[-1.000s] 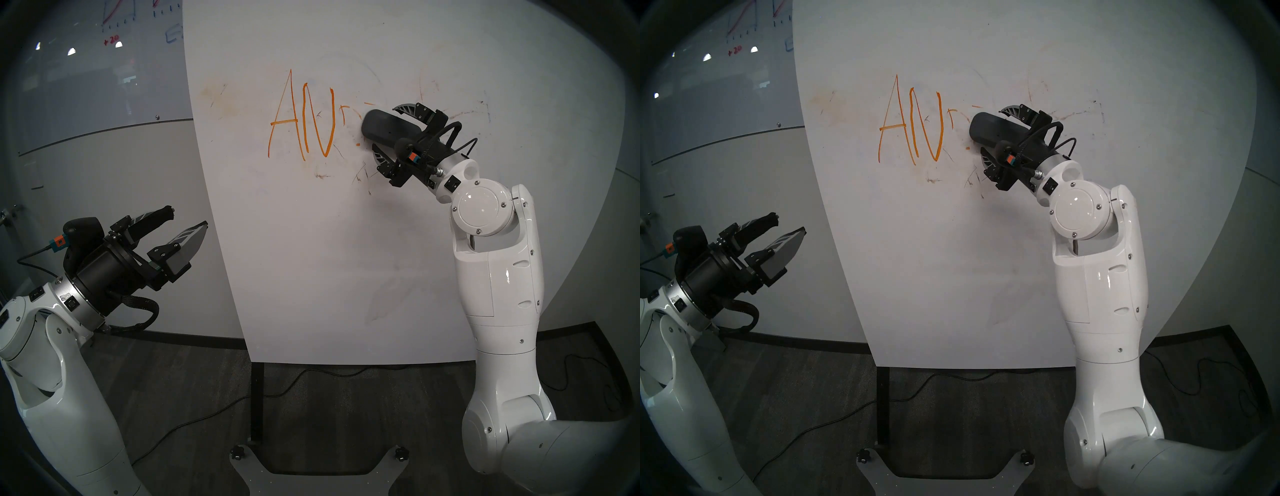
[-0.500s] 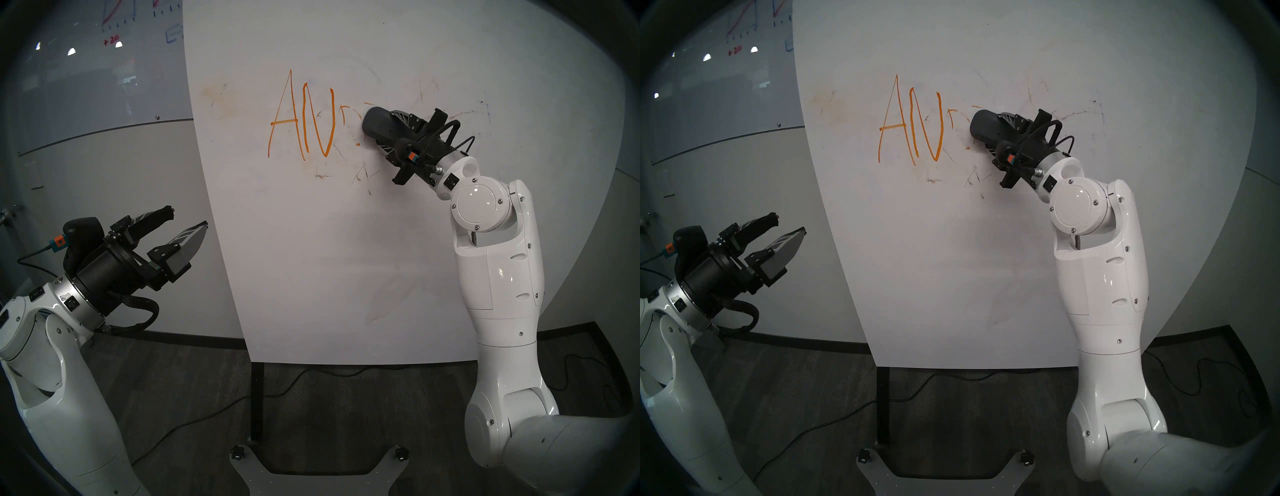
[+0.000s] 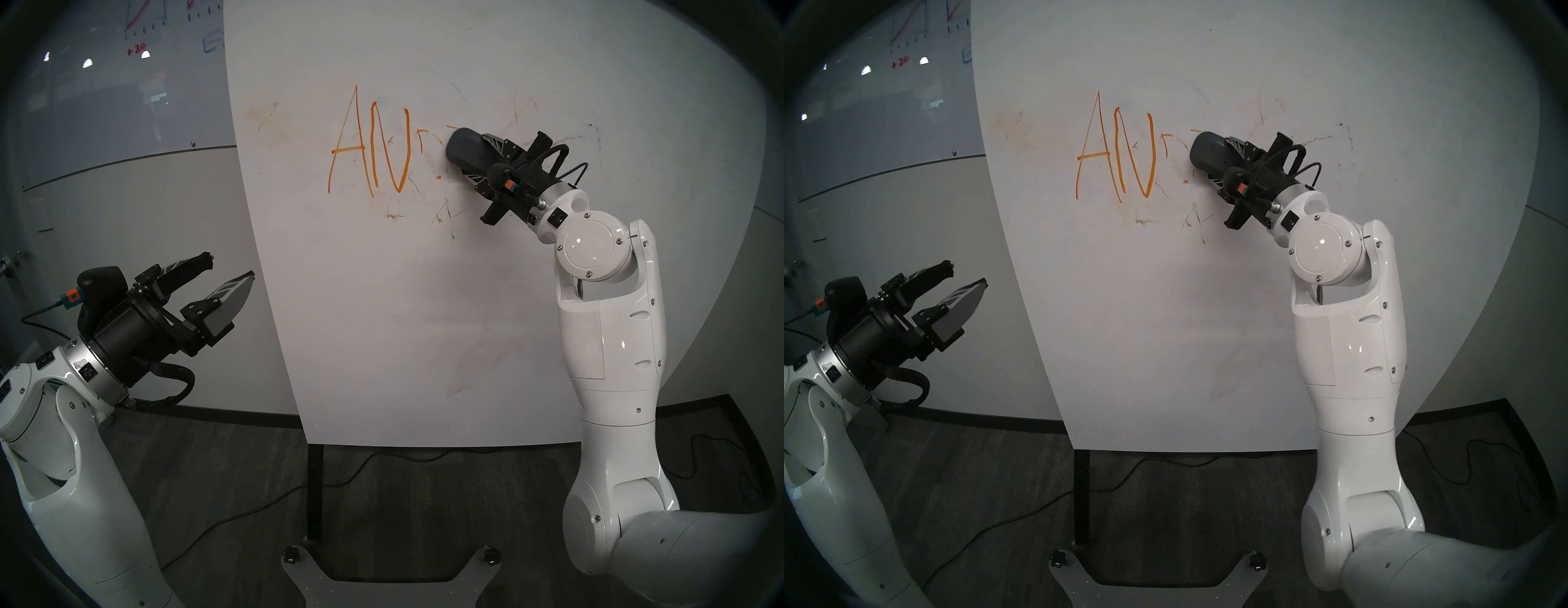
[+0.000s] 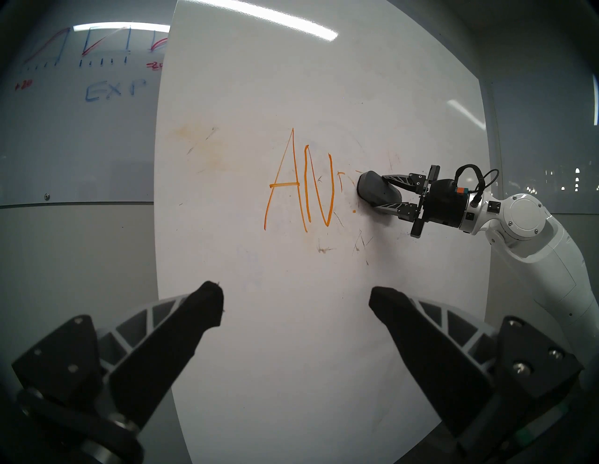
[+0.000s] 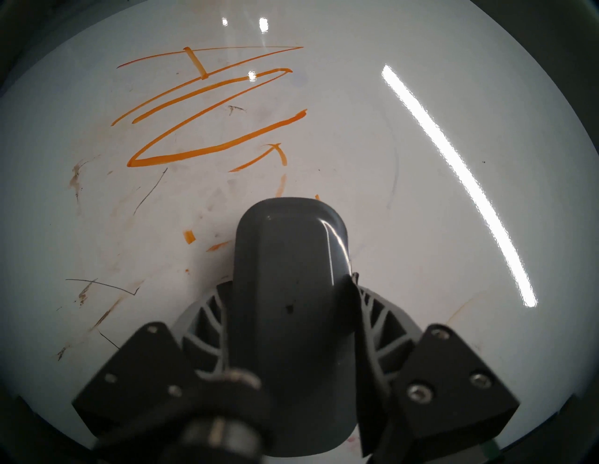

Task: Erase all marks on the whiteboard with the eraser

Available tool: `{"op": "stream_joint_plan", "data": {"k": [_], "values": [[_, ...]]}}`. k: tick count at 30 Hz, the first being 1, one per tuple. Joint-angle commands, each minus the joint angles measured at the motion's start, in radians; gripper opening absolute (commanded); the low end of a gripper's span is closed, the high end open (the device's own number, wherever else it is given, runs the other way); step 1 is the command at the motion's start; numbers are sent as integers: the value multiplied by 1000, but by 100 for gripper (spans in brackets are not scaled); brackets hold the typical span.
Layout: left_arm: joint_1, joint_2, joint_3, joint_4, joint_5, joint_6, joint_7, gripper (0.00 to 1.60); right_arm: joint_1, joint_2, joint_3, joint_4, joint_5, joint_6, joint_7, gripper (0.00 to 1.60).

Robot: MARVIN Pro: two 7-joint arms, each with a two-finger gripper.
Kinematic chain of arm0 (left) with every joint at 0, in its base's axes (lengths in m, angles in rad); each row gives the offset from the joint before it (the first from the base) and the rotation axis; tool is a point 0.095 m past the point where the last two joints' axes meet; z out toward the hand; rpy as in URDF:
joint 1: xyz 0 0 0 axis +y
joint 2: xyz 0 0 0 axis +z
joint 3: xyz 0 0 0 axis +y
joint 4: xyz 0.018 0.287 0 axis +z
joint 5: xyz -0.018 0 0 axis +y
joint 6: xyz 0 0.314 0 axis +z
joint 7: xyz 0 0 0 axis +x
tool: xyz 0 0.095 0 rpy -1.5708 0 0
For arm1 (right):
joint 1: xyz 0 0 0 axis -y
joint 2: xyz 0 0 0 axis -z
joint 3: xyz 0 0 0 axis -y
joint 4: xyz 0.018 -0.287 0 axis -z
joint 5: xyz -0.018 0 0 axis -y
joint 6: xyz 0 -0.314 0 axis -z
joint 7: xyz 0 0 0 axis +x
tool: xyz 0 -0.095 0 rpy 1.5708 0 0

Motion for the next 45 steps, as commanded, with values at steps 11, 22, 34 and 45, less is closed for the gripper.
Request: {"op": "stream_joint_plan", "data": {"k": [11,22,34,45], "values": [[1,2,2,-16,-3,1,0,160,62,-132,-52,-68,29,162,10,0],[1,2,2,-16,-3,1,1,160,91,-158,-119,-5,-90,173,-136,0],[1,2,2,-16,-4,1,1,160,82,-202,-124,18,-109,257,-138,0],[1,2,2,-16,-4,1,1,160,31,-232,-150,-35,-83,336,-56,0]]}}
